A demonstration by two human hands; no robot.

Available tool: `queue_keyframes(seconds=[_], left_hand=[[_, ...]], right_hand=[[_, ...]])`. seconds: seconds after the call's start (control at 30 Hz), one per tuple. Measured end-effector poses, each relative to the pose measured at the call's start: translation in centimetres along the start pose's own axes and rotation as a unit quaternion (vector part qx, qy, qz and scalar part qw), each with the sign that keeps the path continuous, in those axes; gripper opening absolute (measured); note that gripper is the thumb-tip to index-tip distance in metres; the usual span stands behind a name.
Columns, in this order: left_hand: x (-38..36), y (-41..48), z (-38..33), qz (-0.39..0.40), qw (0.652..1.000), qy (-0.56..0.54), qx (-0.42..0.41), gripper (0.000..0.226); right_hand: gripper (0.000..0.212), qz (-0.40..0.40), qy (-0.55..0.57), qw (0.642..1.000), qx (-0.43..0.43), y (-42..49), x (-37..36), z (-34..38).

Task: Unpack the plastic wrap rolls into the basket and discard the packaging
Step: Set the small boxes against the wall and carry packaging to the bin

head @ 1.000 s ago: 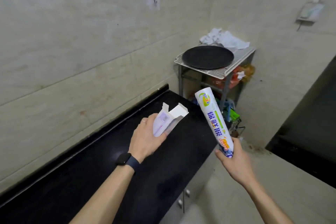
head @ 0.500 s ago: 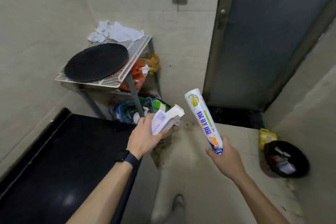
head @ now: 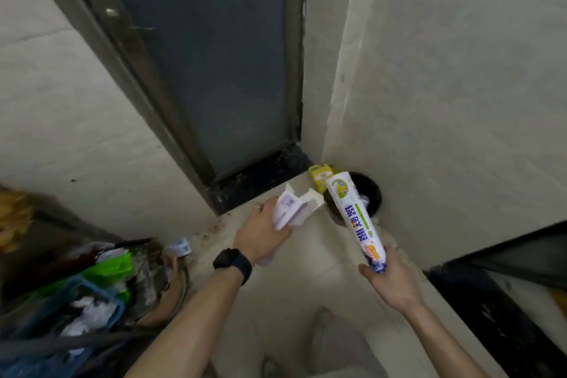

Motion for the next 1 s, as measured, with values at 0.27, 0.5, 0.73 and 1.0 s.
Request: queue_keyframes(seconds=[0.27,0.5,0.73,1.0], left_hand=[[-7.8,17.3,-5.3,0.185,0.947,-0.207,0.161,0.056],[-14.7,29.0,-7.1,0.227,0.909,-0.242,0.254,0.036],[-27.4,39.8,-6.2,0.279,0.913,-0.16,0.249,0.048],[-43.5,50.2,-4.1,0.303,0.945,0.041,0.117,0.069]], right_hand=[[0.039,0.033,0.032,0.989,-0.14,14.2,1.6,-5.5],[0.04,0.061,0.068,0.972,-0.217,25.6,0.9,-7.7],[0.048,0.047,0.056,0.958,-0.277,37.5,-3.4,-13.9],[0.049,0.037,0.035,0.961,-0.273,50.4,-10.1,-21.1]])
Point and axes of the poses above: each hand's wrist, its own y-axis towards the middle knuckle, its own x-axis out of the back of the hand, z = x × y, the point moved 7 cm from there along y, towards the middle knuckle, and after that the axes turned 8 degrees about y, right-handed, at the moved point
